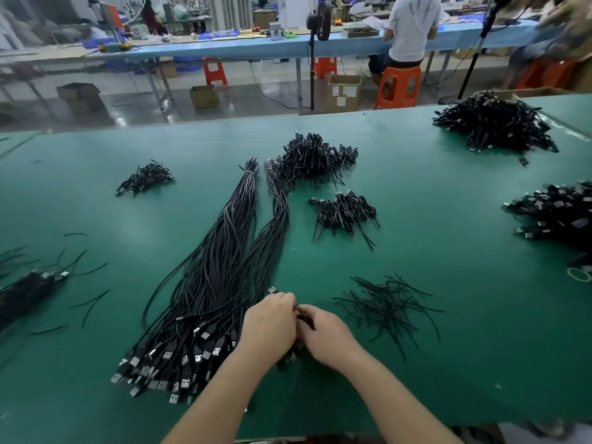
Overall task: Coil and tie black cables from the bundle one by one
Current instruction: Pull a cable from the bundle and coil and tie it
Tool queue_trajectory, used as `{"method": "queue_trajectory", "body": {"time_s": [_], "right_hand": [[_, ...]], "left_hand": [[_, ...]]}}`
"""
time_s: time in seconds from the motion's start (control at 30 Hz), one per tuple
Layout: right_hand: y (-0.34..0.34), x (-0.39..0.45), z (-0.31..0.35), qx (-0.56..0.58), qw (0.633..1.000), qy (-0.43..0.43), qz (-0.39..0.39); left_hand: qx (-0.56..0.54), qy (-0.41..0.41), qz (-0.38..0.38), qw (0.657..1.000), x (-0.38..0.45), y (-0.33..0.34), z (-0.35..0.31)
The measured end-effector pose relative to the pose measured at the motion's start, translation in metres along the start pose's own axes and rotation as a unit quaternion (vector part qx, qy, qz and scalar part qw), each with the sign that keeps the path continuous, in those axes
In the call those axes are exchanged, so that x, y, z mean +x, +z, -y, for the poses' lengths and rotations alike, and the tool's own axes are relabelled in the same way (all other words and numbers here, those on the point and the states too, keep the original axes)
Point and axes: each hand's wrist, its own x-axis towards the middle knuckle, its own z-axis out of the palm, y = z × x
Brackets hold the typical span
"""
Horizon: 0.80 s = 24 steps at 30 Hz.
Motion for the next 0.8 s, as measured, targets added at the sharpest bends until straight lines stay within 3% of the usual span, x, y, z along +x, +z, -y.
{"method": "queue_trajectory", "body": {"time_s": [0.07,0.13,0.2,0.23,0.3,0.37,0.47,0.63,0.8], "right_hand": [[-0.024,-0.005,0.005,0.207,0.974,0.033,0.080],[-0.049,-0.010,0.005,0.384,0.911,0.032,0.144],[-0.070,-0.015,0.004,0.476,0.865,0.021,0.160],[-0.075,-0.016,0.004,0.488,0.860,0.017,0.148],[-0.077,-0.016,0.005,0.439,0.893,-0.011,0.094],[-0.074,-0.014,0.010,0.275,0.959,-0.067,0.026],[-0.069,-0.012,0.019,0.162,0.978,-0.125,-0.031],[-0.072,-0.014,0.024,0.197,0.969,-0.145,-0.040],[-0.076,-0.018,0.026,0.160,0.974,-0.143,-0.070]], "left_hand": [[-0.100,-0.039,-0.001,0.994,0.002,-0.009,0.003],[-0.248,-0.078,0.007,0.966,0.004,-0.022,0.004],[-0.384,-0.108,0.018,0.917,0.005,-0.033,0.004],[-0.431,-0.119,0.024,0.894,0.006,-0.039,0.004],[-0.511,-0.146,0.048,0.846,0.007,-0.048,0.003],[-0.586,-0.172,0.087,0.787,0.007,-0.053,-0.001],[-0.640,-0.191,0.120,0.734,0.006,-0.058,-0.008],[-0.633,-0.192,0.121,0.740,0.004,-0.066,-0.009],[-0.579,-0.176,0.116,0.787,0.001,-0.067,-0.010]]}}
